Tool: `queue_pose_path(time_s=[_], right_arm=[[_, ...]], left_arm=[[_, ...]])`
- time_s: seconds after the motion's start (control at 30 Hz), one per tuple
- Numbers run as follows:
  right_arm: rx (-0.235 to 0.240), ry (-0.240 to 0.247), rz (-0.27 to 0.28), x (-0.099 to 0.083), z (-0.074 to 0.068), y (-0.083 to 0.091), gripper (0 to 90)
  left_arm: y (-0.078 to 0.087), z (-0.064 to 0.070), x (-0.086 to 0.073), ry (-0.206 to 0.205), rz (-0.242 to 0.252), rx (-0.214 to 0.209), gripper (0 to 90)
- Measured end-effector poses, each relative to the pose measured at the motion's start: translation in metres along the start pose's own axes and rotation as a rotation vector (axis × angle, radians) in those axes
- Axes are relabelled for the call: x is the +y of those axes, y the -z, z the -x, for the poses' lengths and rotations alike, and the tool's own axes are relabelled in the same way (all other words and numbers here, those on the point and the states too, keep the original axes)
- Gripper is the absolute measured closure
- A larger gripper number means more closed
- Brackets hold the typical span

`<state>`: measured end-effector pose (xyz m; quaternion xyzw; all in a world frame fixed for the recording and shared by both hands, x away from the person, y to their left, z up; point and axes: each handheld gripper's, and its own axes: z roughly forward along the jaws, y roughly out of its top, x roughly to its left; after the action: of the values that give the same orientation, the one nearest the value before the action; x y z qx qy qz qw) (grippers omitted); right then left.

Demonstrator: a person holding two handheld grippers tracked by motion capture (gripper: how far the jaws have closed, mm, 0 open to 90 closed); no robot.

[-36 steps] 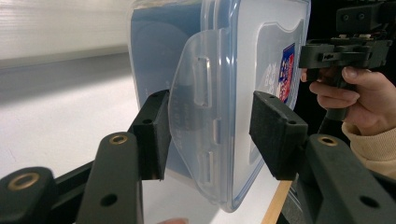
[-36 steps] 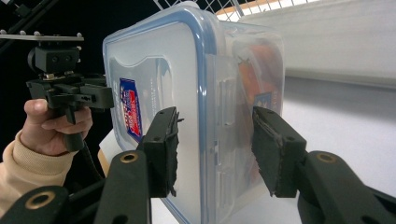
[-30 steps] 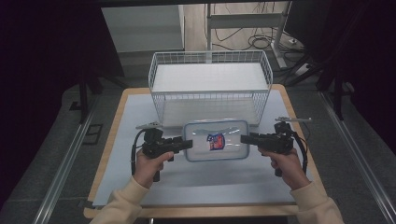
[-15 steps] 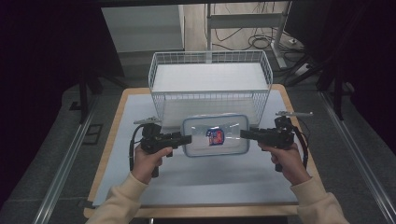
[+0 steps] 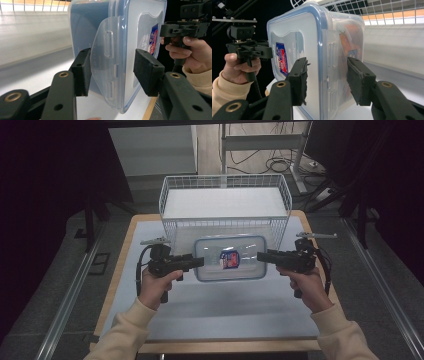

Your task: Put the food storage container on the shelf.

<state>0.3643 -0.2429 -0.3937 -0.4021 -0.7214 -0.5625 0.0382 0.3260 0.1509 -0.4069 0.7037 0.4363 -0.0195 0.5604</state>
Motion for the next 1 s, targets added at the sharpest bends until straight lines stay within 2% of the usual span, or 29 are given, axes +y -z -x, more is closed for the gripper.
queue_pose_path(time_s=[0.33,1.0], right_arm=[[0.001,0.017,0.013,0.019,-0.007,-0.001,52.4],[-0.005,0.043,0.039,0.061,-0.013,-0.003,52.3]], left_arm=[[0.007,0.001,0.018,-0.015,0.018,0.001,49.5],[0.013,0.000,0.064,-0.049,0.021,0.004,49.3]])
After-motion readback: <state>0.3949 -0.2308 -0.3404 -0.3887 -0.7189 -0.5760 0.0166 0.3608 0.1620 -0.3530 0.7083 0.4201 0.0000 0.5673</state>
